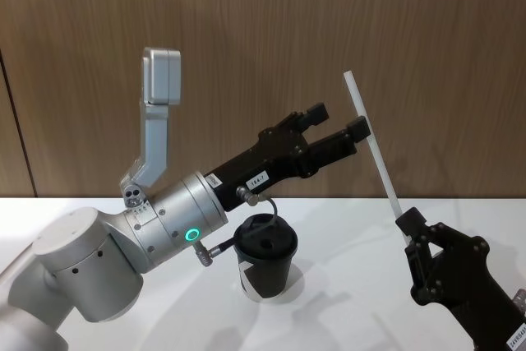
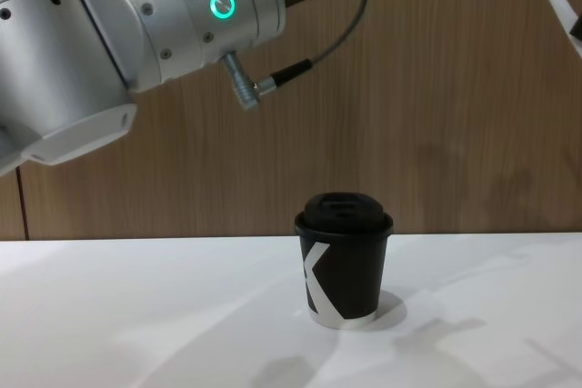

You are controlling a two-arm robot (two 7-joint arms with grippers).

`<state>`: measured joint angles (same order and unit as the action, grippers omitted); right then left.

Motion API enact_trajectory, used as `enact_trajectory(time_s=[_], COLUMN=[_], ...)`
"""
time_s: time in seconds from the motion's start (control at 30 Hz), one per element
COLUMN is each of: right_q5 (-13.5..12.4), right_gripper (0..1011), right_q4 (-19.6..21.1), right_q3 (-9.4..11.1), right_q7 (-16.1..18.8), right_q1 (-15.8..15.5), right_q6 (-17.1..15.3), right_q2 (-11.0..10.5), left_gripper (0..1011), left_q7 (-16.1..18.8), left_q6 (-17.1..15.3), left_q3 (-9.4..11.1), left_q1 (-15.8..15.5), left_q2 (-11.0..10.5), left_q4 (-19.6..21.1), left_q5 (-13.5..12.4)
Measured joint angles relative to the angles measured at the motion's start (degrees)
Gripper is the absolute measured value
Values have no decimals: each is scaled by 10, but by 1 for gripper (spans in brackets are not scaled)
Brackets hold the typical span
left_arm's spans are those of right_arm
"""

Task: Pick up the straw with one hand, pass it to the other hand, and insert it into the cup.

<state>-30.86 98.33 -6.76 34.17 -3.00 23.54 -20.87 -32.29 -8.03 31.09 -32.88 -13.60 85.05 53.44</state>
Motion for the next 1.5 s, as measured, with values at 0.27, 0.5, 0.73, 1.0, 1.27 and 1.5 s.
enact_trajectory(time_s=[0.27, 0.5, 0.73, 1.0, 1.27, 1.5], right_q5=[0, 0, 0, 0, 0, 0], right_gripper=[0, 0, 0, 0, 0, 0], right_q4=[0, 0, 0, 0, 0, 0], right_q3=[0, 0, 0, 0, 0, 0], right_q7=[0, 0, 0, 0, 0, 0], right_q1=[0, 0, 0, 0, 0, 0], right_q6=[0, 0, 0, 0, 0, 0], right_q2=[0, 0, 0, 0, 0, 0], left_gripper=[1003, 1003, 1003, 1003, 1002, 1003], left_q7=[-3, -4, -8, -14, -17, -16], left_q6=[3, 4, 4, 6, 9, 10], left_q3=[5, 10, 17, 25, 34, 39], left_q1=[-3, -4, -9, -16, -23, -25], left_q2=[1, 0, 1, 5, 9, 9], left_q4=[-2, -1, -7, -19, -29, -32], left_q5=[6, 10, 13, 16, 18, 19])
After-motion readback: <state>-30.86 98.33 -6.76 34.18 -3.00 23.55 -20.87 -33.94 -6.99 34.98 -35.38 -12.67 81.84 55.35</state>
